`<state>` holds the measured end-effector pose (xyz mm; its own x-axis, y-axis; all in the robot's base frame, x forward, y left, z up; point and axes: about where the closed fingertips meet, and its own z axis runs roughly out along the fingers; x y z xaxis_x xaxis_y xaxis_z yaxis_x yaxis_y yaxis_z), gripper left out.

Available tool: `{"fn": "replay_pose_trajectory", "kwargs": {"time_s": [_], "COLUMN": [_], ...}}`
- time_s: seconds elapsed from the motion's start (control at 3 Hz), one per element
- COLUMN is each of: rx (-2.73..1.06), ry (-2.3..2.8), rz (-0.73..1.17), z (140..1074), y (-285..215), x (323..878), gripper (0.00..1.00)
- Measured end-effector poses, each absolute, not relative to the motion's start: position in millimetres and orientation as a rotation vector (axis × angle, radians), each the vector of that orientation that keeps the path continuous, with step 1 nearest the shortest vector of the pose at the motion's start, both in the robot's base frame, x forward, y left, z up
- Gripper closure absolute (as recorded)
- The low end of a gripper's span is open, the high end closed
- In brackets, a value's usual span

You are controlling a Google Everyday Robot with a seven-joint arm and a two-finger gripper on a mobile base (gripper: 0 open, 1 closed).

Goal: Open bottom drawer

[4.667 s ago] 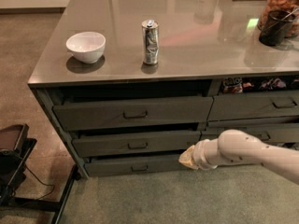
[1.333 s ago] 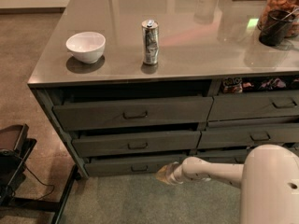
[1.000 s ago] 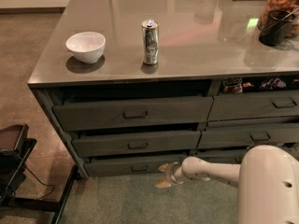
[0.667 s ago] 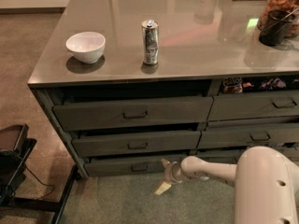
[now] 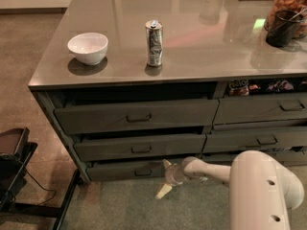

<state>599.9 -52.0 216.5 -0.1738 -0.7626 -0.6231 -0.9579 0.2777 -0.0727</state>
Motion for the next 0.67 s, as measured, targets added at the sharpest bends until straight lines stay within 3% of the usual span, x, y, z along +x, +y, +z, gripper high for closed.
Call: {"fn": "replay_pose_trajectory", "kwargs": {"time_s": [0.67], "rx": [-1.597], "ry": [1.966], "rz": [0.472], "z": [205.9], "y": [-29.3], "x": [624.5], "gripper": [0.0]}}
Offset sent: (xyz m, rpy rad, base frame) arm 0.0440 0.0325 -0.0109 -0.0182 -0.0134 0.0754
